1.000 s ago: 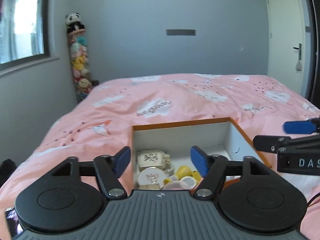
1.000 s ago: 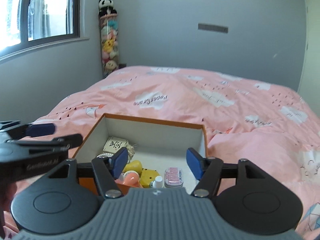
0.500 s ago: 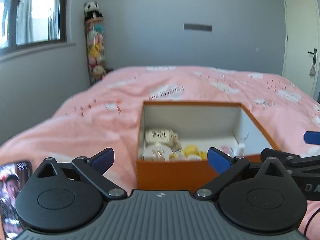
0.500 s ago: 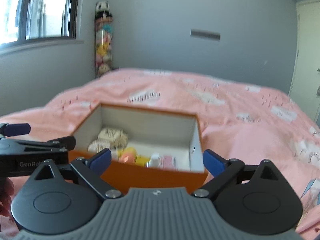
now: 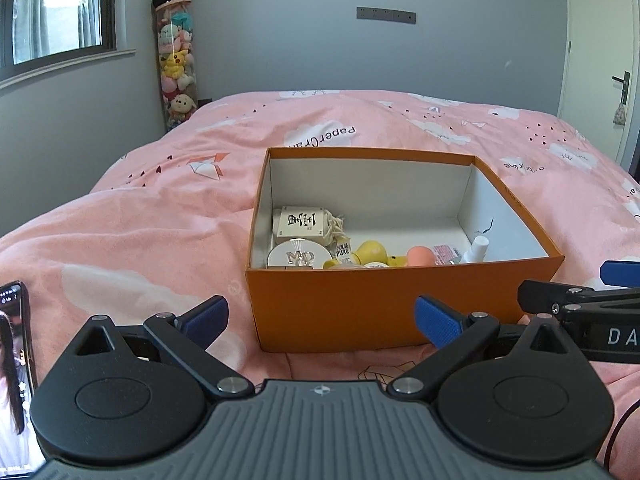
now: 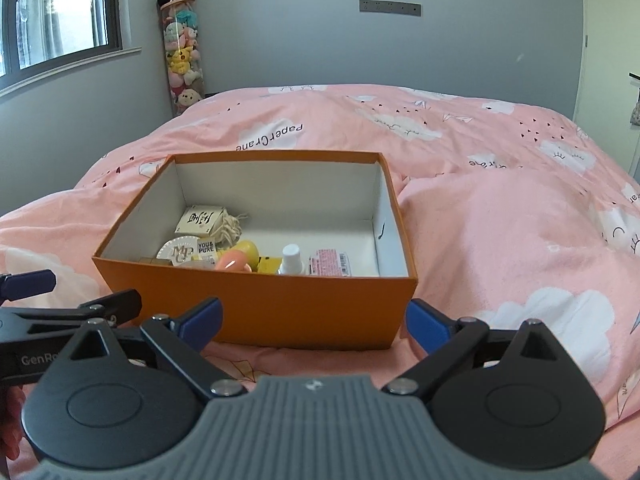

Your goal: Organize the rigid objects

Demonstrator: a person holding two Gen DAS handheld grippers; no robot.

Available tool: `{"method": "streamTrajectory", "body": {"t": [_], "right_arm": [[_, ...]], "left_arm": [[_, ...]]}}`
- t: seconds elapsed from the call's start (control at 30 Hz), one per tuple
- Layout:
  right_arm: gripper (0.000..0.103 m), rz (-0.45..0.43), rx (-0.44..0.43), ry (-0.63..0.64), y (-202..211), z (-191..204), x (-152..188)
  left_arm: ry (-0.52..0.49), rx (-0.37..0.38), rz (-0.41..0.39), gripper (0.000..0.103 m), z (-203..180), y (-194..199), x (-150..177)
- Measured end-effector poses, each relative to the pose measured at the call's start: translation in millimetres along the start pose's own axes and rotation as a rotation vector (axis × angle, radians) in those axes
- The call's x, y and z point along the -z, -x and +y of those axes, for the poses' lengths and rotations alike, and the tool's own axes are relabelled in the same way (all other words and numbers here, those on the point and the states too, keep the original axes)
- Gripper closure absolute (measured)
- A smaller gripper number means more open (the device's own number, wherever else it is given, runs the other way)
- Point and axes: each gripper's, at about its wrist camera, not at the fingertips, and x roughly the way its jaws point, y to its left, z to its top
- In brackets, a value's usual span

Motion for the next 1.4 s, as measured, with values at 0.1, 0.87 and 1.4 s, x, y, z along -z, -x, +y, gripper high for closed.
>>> {"method": "streamTrajectory", "body": {"t": [0.1, 0.87, 1.4], "right_arm": [[0.006, 0.006, -0.004, 0.004, -2, 1, 0], [0.006, 0.059, -0.012, 0.002, -12, 2, 1], [0.005, 0.072, -0.015, 0.003, -14, 2, 2]], "left_arm": [[0.003, -0.001, 0.007, 0.000, 0, -1, 0], [0.024, -0.015, 0.020, 0.000, 3, -2, -3], [0.032, -0.025, 0.020, 0.000, 3, 0, -3]]}}
